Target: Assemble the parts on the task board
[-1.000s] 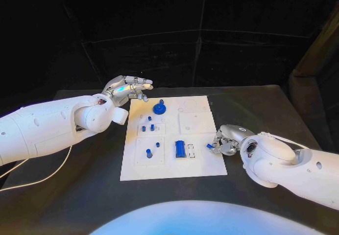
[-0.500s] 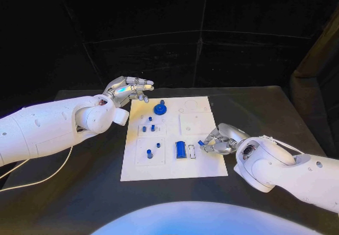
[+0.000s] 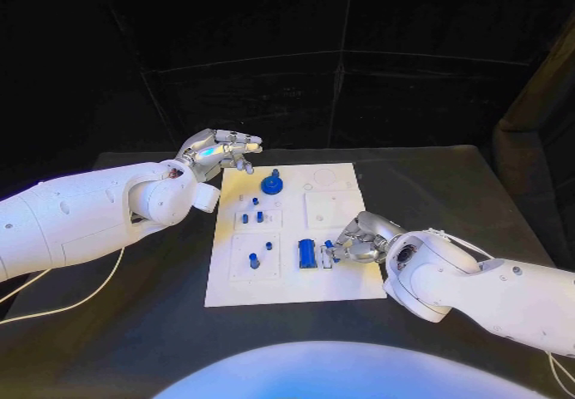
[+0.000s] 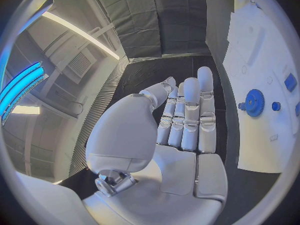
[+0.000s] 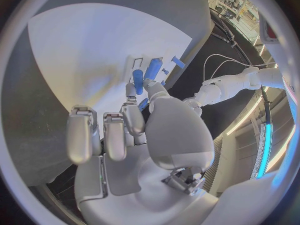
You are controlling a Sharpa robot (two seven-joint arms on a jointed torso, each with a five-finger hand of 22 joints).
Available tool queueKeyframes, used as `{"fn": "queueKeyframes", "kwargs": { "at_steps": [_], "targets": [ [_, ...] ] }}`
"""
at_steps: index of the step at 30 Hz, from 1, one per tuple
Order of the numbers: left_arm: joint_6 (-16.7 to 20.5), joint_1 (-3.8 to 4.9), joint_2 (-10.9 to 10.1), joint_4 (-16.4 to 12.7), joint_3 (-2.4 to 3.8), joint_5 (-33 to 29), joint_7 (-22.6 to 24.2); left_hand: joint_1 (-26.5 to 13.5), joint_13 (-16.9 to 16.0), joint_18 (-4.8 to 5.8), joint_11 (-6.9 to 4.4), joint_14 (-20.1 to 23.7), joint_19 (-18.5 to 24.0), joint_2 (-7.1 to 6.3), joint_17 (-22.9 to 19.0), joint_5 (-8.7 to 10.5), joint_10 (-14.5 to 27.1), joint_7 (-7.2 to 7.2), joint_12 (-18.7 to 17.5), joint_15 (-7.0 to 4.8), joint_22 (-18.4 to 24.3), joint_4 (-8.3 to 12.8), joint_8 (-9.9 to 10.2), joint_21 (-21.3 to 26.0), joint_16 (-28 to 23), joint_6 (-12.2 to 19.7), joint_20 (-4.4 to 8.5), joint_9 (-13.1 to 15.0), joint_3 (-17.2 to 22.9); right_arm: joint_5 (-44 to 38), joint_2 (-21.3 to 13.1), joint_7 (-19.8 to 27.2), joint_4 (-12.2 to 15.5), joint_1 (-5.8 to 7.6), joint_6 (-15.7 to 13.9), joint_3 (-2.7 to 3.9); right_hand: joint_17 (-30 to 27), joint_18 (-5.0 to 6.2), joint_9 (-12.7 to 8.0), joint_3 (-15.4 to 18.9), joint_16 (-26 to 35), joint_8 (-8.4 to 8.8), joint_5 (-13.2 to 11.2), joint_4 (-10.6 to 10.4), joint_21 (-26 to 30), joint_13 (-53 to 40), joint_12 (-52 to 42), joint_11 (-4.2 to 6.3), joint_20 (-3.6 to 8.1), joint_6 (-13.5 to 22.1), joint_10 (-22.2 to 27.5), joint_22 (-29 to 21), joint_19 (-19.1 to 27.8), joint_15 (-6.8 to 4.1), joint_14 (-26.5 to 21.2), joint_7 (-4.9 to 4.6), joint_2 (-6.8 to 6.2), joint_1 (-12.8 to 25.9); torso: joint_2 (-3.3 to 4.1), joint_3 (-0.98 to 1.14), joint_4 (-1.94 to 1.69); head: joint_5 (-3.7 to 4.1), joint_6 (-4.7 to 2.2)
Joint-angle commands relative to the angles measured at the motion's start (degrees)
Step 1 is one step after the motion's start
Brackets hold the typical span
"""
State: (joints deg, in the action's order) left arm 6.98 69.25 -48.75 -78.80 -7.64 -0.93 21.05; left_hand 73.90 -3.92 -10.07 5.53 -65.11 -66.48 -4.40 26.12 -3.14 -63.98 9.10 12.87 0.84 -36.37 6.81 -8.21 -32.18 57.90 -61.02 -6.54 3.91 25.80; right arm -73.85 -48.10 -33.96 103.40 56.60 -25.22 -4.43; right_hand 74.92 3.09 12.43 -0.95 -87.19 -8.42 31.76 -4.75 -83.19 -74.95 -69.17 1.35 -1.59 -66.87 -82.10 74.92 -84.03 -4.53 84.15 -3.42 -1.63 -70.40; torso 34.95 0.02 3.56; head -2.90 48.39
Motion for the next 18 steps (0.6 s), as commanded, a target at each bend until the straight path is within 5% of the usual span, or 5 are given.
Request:
{"fn": "queueKeyframes", "kwargs": {
  "at_steps": [1,18],
  "targets": [
    [-0.7,0.1,0.03,-0.17,0.05,-0.16,0.32,0.46,0.08,-0.38,0.1,0.46,-0.03,-0.07,-0.1,0.17,0.36,0.3,0.18,0.09,0.1,0.26,0.17,0.31,0.03,0.09,-0.02,-0.05,0.03,0.75,0.61,-1.78,-0.36,0.08,3.24,0.02,10.07,-0.49,0.08,-0.28,-0.09,-0.26,-0.28,-0.13,-0.06,-0.38,-0.24,-0.18,0.34,-0.4,-0.43,3.09,-1.78,-0.39,4.85,0.09,-0.14,0.58,0.02,0.03,0.01,0.0,0.11],
    [-0.87,0.11,-0.03,-0.26,0.05,-0.16,0.24,0.59,0.08,-0.38,0.1,0.51,0.0,-0.03,-0.18,0.17,0.4,0.29,0.19,0.09,0.09,0.39,0.17,0.3,0.04,0.11,0.0,-0.05,0.04,-1.03,2.07,-3.54,-1.64,0.08,4.53,0.02,10.06,-0.5,0.15,-0.6,-0.09,-0.29,-0.4,-0.34,-0.08,-0.39,-0.22,-0.11,0.4,-0.53,-0.47,3.13,-1.8,-0.46,4.85,0.16,-0.2,0.8,-0.05,0.01,0.09,-0.19,0.32]
  ]
}}
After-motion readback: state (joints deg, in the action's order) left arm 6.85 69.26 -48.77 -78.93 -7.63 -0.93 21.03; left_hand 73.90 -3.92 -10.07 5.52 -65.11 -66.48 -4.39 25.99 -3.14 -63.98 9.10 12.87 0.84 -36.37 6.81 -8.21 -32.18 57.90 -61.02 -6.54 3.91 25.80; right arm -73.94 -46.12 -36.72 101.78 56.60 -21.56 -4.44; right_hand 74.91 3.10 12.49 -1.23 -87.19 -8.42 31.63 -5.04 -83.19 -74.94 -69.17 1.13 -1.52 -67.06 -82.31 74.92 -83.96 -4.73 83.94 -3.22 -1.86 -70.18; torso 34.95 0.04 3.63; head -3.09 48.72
